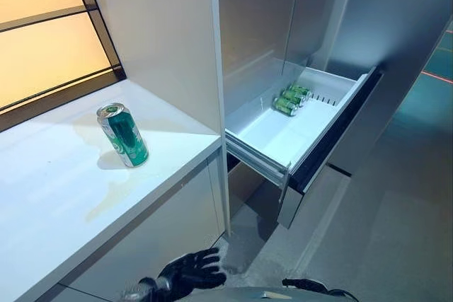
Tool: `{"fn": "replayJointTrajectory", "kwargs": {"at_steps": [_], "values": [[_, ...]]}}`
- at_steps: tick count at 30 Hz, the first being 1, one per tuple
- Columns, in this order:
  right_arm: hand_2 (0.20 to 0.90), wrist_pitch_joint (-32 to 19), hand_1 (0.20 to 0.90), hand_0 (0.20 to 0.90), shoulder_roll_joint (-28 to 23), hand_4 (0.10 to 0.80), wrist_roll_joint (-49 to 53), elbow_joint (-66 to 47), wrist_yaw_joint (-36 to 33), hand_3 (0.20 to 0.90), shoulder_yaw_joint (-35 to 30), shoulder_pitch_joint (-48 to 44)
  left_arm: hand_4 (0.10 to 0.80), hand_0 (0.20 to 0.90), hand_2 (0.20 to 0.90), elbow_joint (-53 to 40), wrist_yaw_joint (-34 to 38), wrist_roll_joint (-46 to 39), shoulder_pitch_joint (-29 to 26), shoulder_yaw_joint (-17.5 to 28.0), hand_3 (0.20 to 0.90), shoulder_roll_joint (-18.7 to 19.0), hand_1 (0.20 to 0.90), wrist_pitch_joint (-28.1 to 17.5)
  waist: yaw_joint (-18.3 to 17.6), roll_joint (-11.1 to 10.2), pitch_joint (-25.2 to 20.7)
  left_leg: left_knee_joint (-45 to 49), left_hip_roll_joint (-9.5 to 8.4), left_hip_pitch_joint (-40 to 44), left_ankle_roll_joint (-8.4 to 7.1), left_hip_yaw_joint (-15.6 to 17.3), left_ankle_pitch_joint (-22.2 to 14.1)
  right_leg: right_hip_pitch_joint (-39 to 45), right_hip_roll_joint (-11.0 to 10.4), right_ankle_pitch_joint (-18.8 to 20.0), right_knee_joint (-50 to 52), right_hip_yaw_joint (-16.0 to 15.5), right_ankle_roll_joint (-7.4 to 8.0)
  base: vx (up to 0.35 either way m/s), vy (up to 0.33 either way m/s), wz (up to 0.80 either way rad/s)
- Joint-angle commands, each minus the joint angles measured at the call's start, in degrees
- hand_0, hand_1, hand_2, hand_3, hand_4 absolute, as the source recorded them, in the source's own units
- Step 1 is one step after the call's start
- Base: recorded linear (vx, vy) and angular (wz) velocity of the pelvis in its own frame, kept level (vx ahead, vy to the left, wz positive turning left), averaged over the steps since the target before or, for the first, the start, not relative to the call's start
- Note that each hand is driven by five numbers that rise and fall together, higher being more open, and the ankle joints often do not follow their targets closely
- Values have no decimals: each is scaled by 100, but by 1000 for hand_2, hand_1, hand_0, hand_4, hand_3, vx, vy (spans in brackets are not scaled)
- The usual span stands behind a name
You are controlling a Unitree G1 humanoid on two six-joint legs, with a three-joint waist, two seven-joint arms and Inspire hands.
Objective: Put drinks into fridge and close the fridge
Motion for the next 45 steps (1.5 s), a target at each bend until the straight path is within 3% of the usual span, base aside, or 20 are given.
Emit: {"fn": "replayJointTrajectory", "kwargs": {"at_steps": [1, 3, 5, 7, 9, 13, 15, 18, 22, 28, 32, 33, 45], "values": [[900, -132, 900, 900, -208, 800, -212, 248, 173, 900, -9, -330, 800, 900, 900, -1000, -1202, -575, -663, -271, 900, -124, 900, 443, 66, 104, 171, 48, -120, 430, 190, 545, -816, -517, -164, 793, -171, -39, 438, 0, 0, 0], [900, -156, 900, 900, -223, 800, -199, 250, 168, 900, 7, -320, 800, 900, 900, -1650, -1457, -897, -757, -295, 900, -30, 900, 772, 57, 124, 169, 40, -121, 428, 193, 538, -818, -526, -165, 798, -175, -21, 450, 0, 0, 0], [900, -206, 900, 900, -239, 800, -143, 256, 139, 900, 26, -272, 800, 900, 900, -2967, -1777, -1792, -921, -172, 900, 139, 900, 1474, 65, 133, 163, 40, -126, 417, 200, 526, -836, -527, -176, 809, -197, -3, 459, 0, 0, 0], [900, -267, 900, 900, -251, 800, -119, 288, 125, 900, -5, -232, 800, 900, 900, -3983, -1644, -2462, -1010, -1, 900, 206, 900, 1979, 87, 134, 166, 40, -129, 413, 213, 511, -852, -520, -189, 815, -213, 2, 451, 0, 0, 0], [900, -352, 900, 900, -227, 800, -92, 338, 80, 900, -31, -159, 800, 900, 900, -5014, -1353, -3381, -1094, 171, 900, 213, 900, 2107, 116, 128, 164, 40, -133, 423, 228, 480, -876, -494, -201, 824, -234, 5, 442, 0, 0, 0], [900, -481, 900, 900, -115, 800, 12, 424, -39, 900, 0, -18, 800, 900, 900, -6146, -514, -4394, -1242, 532, 900, 155, 900, 1495, 161, 100, 151, 40, -148, 473, 250, 394, -917, -399, -213, 829, -288, -6, 426, 15, -6, 2], [900, -518, 900, 900, -70, 800, 76, 411, -64, 900, 41, 69, 800, 900, 900, -6505, 2, -4559, -1333, 837, 900, 211, 900, 748, 179, 65, 134, 40, -151, 499, 254, 353, -937, -353, -216, 814, -306, -19, 418, 34, -26, 6], [900, -471, 900, 900, 54, 800, 207, 286, -176, 900, 161, 220, 800, 900, 900, -6873, 1198, -3759, -1529, 1469, 900, 456, 900, -903, 219, -1, 96, 40, -146, 516, 241, 268, -944, -290, -213, 784, -335, -53, 403, 33, -37, 9], [900, -505, 900, 900, 170, 800, 325, 291, -283, 900, 247, 371, 800, 900, 900, -7113, 2864, -2024, -1732, 2417, 900, 800, 900, -2197, 304, -78, 13, 40, -160, 509, 229, 133, -939, -232, -201, 718, -363, -130, 371, 24, -21, 10], [900, -439, 900, 900, 220, 800, 390, 301, -290, 900, 387, 319, 800, 900, 900, -7264, 4191, -599, -1966, 2763, 900, 1064, 900, -2446, 336, -130, -76, 40, -173, 483, 224, 56, -939, -228, -182, 667, -361, -159, 328, 8, -4, 9], [900, -389, 900, 900, 224, 800, 354, 262, -304, 900, 438, 296, 800, 900, 900, -7222, 4825, 59, -2045, 2783, 900, 1249, 900, -2247, 337, -126, -95, 40, -170, 463, 215, 55, -928, -240, -175, 662, -359, -153, 323, -5, 6, 6], [900, -346, 900, 900, 195, 800, 329, 217, -282, 900, 445, 288, 800, 900, 900, -7112, 5007, 227, -2036, 2779, 900, 1388, 900, -2024, 339, -120, -99, 40, -167, 461, 211, 62, -925, -237, -170, 661, -360, -147, 324, 0, 0, 0], [900, -233, 900, 900, 89, 800, 178, 164, -243, 900, 398, 268, 800, 900, 900, -6103, 5159, -82, -1831, 2858, 900, 1699, 900, -1877, 334, -52, -78, 40, -144, 471, 180, 140, -892, -229, -182, 675, -354, -127, 351, 0, 3, 0]]}}
